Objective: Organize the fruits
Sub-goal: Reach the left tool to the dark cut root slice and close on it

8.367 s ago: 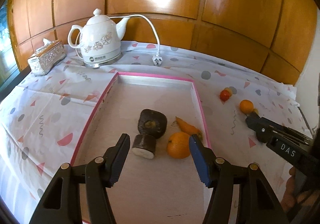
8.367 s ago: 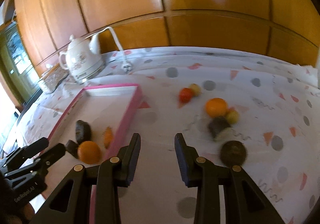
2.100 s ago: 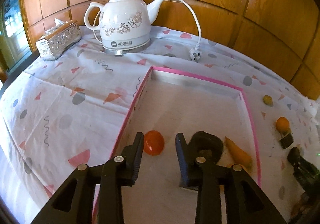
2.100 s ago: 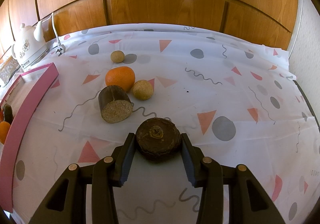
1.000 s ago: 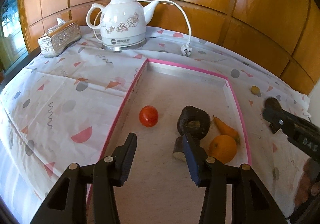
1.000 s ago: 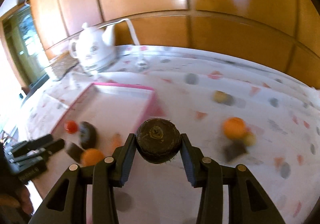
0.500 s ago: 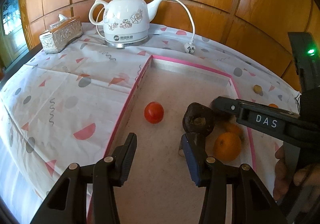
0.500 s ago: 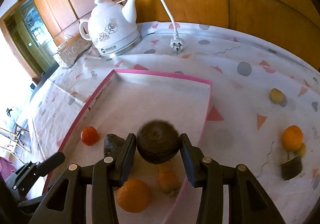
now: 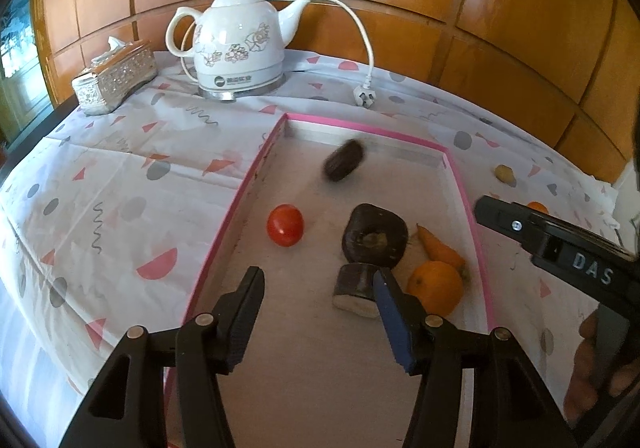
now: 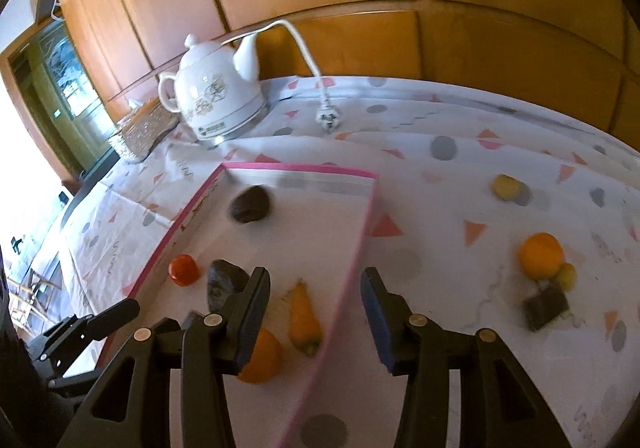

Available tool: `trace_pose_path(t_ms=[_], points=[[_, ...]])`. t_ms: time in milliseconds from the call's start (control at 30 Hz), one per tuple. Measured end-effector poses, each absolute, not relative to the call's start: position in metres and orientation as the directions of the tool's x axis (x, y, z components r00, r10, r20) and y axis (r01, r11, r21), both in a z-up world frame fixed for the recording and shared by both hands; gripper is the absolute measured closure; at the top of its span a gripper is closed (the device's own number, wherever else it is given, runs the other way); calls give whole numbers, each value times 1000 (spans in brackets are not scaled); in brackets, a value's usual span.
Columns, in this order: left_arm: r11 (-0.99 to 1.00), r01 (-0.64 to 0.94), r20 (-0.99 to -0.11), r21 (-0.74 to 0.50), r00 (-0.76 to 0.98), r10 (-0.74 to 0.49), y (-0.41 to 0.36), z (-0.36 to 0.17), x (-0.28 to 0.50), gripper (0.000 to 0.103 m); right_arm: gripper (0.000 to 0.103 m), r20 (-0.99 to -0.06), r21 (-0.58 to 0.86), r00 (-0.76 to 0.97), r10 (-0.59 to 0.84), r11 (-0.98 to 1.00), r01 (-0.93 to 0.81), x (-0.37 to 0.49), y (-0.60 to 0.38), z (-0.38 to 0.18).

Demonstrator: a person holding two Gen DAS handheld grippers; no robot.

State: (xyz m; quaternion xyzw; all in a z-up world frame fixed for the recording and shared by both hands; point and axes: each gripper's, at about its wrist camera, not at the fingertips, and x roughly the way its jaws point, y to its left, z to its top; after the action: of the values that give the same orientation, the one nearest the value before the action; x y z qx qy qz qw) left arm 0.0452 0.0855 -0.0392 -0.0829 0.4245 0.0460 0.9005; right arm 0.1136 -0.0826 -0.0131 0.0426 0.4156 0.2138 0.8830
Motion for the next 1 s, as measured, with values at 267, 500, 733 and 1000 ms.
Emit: trace_pose_path(t_ms=[267,500,733,1000], points=[[990,-106,-768,-95,641,-5,68,-36,45,45,55,-703,250,618,352,936,-248,94,-133,-15],[995,-44,-767,-84,640,-37,46,-34,47,45,55,-732,242,633,250,965,-101,88,-193,-31],[997,12,-772,-73,633,-64,25,-34,50,45,55,-756,247,630,180,969,20,86,-239,-49],[994,77,-774,-72,624,-105,-1,-33,58,45,55,-765,241,625,158,969,50,87,-251,-57]])
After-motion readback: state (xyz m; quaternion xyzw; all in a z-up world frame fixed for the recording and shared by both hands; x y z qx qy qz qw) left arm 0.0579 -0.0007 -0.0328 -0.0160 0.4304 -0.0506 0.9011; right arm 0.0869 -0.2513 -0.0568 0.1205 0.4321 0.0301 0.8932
